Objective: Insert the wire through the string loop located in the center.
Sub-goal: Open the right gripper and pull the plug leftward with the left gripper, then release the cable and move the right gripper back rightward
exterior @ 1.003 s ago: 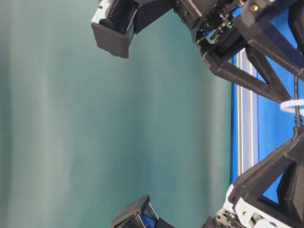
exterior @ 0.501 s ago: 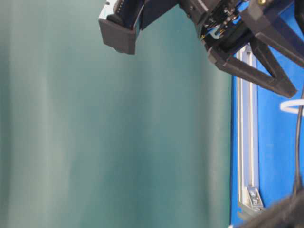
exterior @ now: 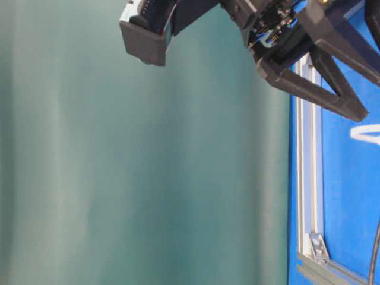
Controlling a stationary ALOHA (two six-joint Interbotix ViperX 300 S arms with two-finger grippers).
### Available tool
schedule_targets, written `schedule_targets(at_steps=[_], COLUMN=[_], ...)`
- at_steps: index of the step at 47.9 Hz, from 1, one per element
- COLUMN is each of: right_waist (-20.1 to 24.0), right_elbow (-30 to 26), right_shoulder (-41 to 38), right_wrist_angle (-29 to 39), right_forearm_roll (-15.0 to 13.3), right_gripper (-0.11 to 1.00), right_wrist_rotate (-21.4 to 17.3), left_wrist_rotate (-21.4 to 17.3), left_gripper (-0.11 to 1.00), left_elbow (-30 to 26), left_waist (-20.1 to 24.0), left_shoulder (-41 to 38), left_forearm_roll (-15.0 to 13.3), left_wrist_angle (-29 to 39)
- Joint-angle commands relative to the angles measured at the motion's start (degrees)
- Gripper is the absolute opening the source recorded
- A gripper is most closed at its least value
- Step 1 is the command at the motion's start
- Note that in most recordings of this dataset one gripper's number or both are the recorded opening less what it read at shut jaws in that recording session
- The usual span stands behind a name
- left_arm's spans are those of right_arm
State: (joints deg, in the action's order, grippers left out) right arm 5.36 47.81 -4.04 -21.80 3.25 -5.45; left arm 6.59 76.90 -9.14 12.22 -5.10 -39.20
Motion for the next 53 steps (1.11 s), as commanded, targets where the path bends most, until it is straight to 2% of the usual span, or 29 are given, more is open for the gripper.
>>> schedule_targets(at_steps=[1, 10, 35, 38, 44, 49, 53], right_waist=[0.1, 0.1, 0.2, 0.2, 0.2, 0.2, 0.2], right_elbow=[-0.4, -0.4, -0.4, -0.4, -0.4, -0.4, -0.4], right_shoulder=[1.8, 1.8, 1.8, 1.8, 1.9, 1.9, 1.9], right_wrist_angle=[-0.2, -0.2, -0.2, -0.2, -0.2, -0.1, -0.1], right_forearm_roll=[-0.2, -0.2, -0.2, -0.3, -0.3, -0.3, -0.3], right_gripper=[0.97, 0.97, 0.97, 0.97, 0.97, 0.97, 0.97], right_wrist_rotate=[0.1, 0.3, 0.5, 0.5, 0.5, 0.5, 0.5], left_wrist_rotate=[-0.3, -0.5, 0.1, 0.1, 0.1, 0.0, 0.0], left_gripper=[0.09, 0.09, 0.09, 0.21, 0.59, 0.86, 0.93], left_elbow=[1.1, 2.3, 0.8, 0.5, 0.2, 0.0, -0.1], left_waist=[-0.4, -0.3, 1.4, 1.4, 1.4, 1.4, 1.4], left_shoulder=[2.1, 3.1, 2.0, 1.8, 1.3, 1.3, 1.3], left_forearm_roll=[0.2, 0.2, 0.1, 0.1, 0.2, 0.2, 0.2], left_wrist_angle=[-0.4, -0.4, 0.8, 1.2, 2.4, 3.2, 3.2])
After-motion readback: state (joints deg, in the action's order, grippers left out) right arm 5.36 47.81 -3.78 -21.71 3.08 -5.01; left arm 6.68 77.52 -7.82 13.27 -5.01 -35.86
